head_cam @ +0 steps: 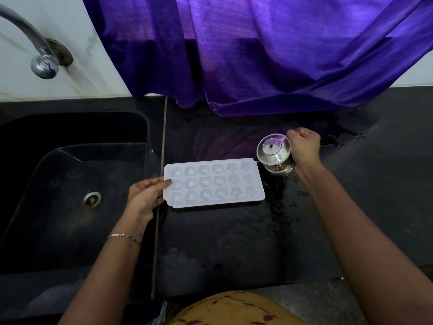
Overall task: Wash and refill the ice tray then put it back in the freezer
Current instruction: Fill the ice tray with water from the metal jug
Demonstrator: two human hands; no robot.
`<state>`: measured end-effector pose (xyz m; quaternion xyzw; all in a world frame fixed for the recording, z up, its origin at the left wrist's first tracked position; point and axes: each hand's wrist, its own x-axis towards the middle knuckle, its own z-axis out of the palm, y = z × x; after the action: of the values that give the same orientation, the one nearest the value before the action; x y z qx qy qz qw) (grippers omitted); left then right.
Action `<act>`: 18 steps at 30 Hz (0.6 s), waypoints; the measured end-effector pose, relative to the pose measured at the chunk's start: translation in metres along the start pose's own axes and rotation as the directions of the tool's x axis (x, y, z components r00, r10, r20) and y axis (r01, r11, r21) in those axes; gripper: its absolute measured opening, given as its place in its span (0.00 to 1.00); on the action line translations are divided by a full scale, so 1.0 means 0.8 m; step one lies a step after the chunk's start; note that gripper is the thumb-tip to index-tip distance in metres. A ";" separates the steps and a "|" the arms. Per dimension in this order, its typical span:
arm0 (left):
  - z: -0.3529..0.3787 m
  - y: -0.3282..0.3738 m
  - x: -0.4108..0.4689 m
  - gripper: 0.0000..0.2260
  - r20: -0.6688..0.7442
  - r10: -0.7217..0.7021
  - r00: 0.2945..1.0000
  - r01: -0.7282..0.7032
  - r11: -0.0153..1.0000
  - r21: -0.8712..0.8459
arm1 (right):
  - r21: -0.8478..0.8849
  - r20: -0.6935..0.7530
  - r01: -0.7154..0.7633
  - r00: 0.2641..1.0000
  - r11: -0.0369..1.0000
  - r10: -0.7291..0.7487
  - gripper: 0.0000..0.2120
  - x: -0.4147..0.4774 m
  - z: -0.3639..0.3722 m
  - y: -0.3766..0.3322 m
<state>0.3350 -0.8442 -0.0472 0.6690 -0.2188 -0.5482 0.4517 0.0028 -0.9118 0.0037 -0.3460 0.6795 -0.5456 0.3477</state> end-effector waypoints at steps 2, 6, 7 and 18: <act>0.001 0.000 -0.001 0.10 0.001 0.002 1.000 -0.002 1.000 0.000 | -0.007 0.004 0.001 1.000 1.000 -0.001 0.18 0.001 0.000 0.001; 0.002 0.000 -0.003 0.10 -0.003 0.006 1.000 -0.006 1.000 0.004 | -0.028 0.019 0.014 1.000 1.000 -0.013 0.18 0.004 0.001 0.001; 0.002 0.000 -0.003 0.10 -0.006 0.005 1.000 -0.005 1.000 0.004 | -0.035 0.021 0.020 1.000 0.999 -0.019 0.18 0.004 0.002 0.002; 0.003 0.000 -0.004 0.08 -0.017 0.003 1.000 -0.003 1.000 0.009 | -0.111 0.044 0.049 0.998 0.993 -0.045 0.18 0.009 0.008 0.002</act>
<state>0.3319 -0.8427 -0.0457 0.6752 -0.2185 -0.5408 0.4515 0.0045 -0.9212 0.0004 -0.3921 0.6935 -0.5073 0.3286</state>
